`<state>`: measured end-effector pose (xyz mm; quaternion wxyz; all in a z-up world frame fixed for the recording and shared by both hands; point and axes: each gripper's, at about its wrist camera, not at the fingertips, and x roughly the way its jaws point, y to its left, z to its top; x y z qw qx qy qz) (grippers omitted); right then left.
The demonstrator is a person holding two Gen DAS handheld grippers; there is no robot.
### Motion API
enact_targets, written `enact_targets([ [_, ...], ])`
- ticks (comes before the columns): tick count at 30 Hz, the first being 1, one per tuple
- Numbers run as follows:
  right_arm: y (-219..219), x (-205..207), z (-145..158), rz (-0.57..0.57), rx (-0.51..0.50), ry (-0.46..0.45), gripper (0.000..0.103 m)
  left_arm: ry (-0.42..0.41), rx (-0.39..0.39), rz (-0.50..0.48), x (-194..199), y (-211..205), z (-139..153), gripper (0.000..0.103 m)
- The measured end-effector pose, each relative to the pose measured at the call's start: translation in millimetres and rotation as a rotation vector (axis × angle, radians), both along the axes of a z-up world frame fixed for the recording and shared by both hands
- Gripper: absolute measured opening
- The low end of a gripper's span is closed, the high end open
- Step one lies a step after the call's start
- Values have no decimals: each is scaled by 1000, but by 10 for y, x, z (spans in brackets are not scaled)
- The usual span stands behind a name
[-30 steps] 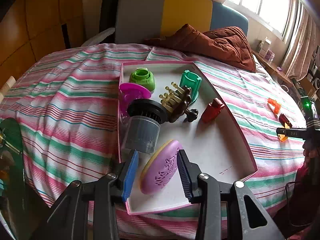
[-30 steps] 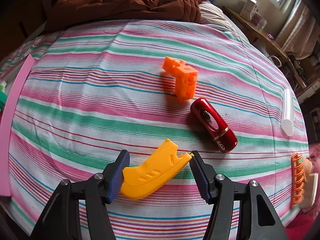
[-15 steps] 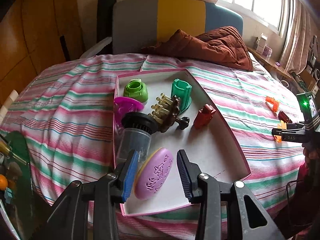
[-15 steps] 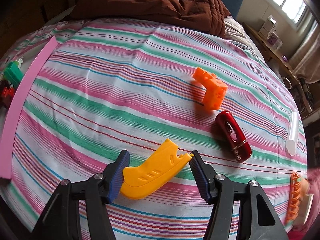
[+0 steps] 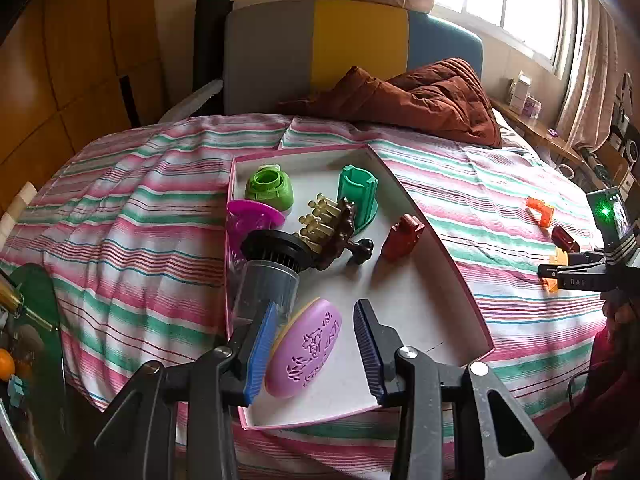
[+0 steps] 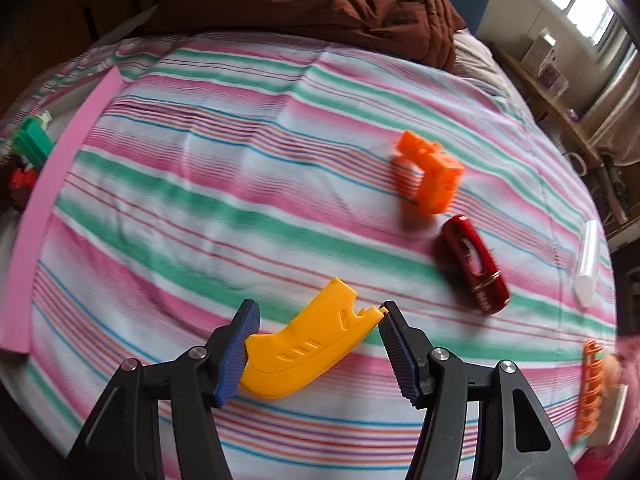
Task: Organize rigid objects
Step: 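Carry the yellow curved piece into the tray with the right gripper and release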
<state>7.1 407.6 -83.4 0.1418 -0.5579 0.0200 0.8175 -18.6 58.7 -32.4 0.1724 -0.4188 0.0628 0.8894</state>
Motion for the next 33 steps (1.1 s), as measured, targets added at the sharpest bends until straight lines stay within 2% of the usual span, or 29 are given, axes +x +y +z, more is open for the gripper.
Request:
enact_targets([
  [5, -314, -13, 82, 50, -55, 32, 62, 5, 13, -2, 15, -26, 9, 40],
  [8, -576, -47, 231, 97, -93, 82, 62, 5, 18, 5, 14, -62, 3, 40],
  [15, -1306, -149, 589, 265, -161, 195, 62, -2, 27, 45, -8, -219, -24, 40],
  [18, -1591, -203, 629, 346, -184, 210, 62, -6, 29, 61, -17, -292, -44, 40],
  [24, -2054, -318, 507, 453, -203, 183, 62, -5, 32, 83, -23, -371, -49, 40],
  [33, -2271, -380, 285, 479, -204, 136, 62, -21, 36, 112, -50, -483, -112, 40],
])
